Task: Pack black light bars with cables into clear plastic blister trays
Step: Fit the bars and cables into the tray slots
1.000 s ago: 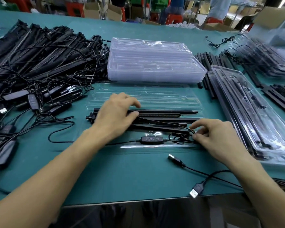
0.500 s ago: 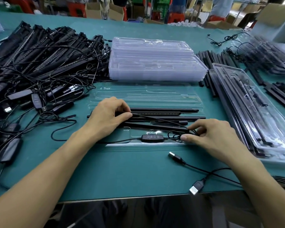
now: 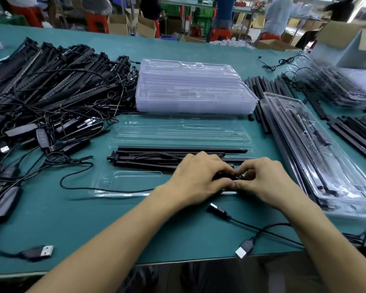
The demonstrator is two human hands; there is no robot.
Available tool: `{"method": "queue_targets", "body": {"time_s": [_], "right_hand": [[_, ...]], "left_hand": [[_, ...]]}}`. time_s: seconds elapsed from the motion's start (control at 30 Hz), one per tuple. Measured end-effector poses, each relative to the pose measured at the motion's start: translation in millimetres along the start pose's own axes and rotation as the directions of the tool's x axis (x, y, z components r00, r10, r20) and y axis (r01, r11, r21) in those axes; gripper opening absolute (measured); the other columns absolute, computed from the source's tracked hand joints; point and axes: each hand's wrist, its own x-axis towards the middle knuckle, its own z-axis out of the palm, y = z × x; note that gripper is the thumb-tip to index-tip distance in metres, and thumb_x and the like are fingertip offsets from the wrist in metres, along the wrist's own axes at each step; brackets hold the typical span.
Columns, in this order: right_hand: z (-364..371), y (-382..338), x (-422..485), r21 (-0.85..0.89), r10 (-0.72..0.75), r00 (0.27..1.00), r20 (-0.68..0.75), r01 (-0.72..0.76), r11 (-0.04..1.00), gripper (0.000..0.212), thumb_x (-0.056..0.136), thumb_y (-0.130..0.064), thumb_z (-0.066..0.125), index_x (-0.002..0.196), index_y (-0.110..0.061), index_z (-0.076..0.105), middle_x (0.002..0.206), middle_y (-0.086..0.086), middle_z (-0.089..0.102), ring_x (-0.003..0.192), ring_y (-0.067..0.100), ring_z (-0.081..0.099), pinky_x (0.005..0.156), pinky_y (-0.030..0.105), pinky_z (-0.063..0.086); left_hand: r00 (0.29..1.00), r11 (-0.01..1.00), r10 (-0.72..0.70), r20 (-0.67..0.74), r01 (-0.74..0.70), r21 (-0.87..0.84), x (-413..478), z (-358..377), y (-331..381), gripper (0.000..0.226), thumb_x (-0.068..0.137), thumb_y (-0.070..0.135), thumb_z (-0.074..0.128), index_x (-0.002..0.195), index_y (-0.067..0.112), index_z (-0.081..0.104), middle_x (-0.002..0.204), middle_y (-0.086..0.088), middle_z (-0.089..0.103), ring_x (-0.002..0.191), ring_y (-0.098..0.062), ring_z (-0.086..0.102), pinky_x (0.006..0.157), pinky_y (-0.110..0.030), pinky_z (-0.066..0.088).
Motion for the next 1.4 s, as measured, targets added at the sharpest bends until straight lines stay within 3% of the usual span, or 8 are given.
{"method": "queue_targets", "body": {"time_s": [0.17,0.3,0.37,0.47,0.67,0.9,1.13,1.4], "right_hand": [[-4.8,-12.4,-4.6,-0.167,0.046,0.998,0.033,-0.040,0.985,0.018,0.075,-0.044,0.078,0.092,-0.043,0.072,0.091,0.002,0.069,0.090,0.023,0.065,0.078,0.031,0.054],[-24.6,-26.3,31.0,-0.111,0.012,1.000,-0.016,-0.013,0.994,0.018,0.086,-0.024,0.061,0.095,-0.031,0.075,0.078,-0.007,0.072,0.071,0.009,0.065,0.070,0.020,0.050],[-24.4,-26.7,65.8,-0.063,0.038,0.979,-0.200,-0.052,0.997,0.032,0.091,-0.023,0.051,0.119,-0.025,0.067,0.111,0.008,0.070,0.097,0.026,0.064,0.087,0.030,0.049],[-13.9,-17.1,106.9,0.049,0.221,0.965,-0.141,-0.216,0.975,0.060,0.092,-0.043,0.053,0.145,-0.019,0.039,0.142,0.017,0.049,0.123,0.035,0.051,0.098,0.040,0.040],[-15.3,8.4,145.4,0.695,0.462,0.879,-0.119,-0.259,0.671,0.053,0.086,-0.045,0.065,0.117,-0.004,0.056,0.102,0.012,0.061,0.084,0.024,0.059,0.073,0.031,0.044],[-18.3,12.0,141.3,0.838,0.381,0.918,-0.113,-0.118,0.533,0.034,0.091,-0.054,0.055,0.085,-0.025,0.073,0.066,-0.010,0.041,0.051,0.007,0.029,0.043,0.022,0.024],[-32.4,11.1,97.2,0.954,0.259,0.944,-0.204,0.133,0.267,0.070,0.090,-0.070,0.039,0.048,-0.018,0.061,0.056,-0.005,0.058,0.057,0.010,0.049,0.060,0.024,0.035],[-55.5,39.9,41.6,0.915,0.132,0.990,0.041,-0.090,0.392,0.061,0.082,-0.062,0.054,0.097,-0.006,0.071,0.101,0.010,0.068,0.100,0.023,0.058,0.088,0.034,0.043]], "left_hand": [[0.998,0.996,-0.057,-0.010,0.057,-0.065,4.8,6.6,-4.8,0.031,0.088,0.053,0.064,0.118,0.046,0.067,0.111,0.014,0.057,0.107,-0.013,0.049,0.093,-0.037,0.037],[0.997,0.997,-0.073,0.015,0.073,-0.018,6.6,6.8,-4.3,0.029,0.089,0.055,0.062,0.116,0.048,0.067,0.110,0.012,0.055,0.106,-0.015,0.049,0.089,-0.035,0.037],[0.997,0.997,-0.079,0.007,0.079,-0.013,5.7,6.5,-4.1,0.030,0.089,0.056,0.060,0.117,0.048,0.066,0.111,0.012,0.055,0.106,-0.015,0.049,0.088,-0.034,0.037],[0.997,0.997,-0.074,0.007,0.074,0.003,3.9,6.2,-3.5,0.031,0.090,0.056,0.058,0.120,0.048,0.065,0.113,0.011,0.055,0.105,-0.016,0.049,0.090,-0.037,0.038],[0.997,0.997,-0.074,0.012,0.074,0.003,0.7,6.2,-2.2,0.034,0.094,0.055,0.052,0.125,0.046,0.062,0.115,0.010,0.054,0.105,-0.018,0.048,0.093,-0.037,0.037],[1.000,1.000,-0.022,-0.003,0.022,-0.017,-6.4,10.5,0.1,0.033,0.095,0.053,0.054,0.125,0.045,0.062,0.110,0.011,0.053,0.103,-0.015,0.045,0.089,-0.034,0.035],[1.000,1.000,0.023,-0.021,-0.022,0.014,-3.5,11.5,-6.3,0.034,0.095,0.054,0.053,0.127,0.047,0.061,0.107,0.012,0.051,0.100,-0.010,0.041,0.082,-0.030,0.029],[0.997,0.987,0.077,-0.006,-0.075,0.143,10.2,5.0,-14.1,0.034,0.098,0.053,0.046,0.131,0.050,0.057,0.108,0.010,0.052,0.099,-0.013,0.043,0.079,-0.029,0.029]]}}
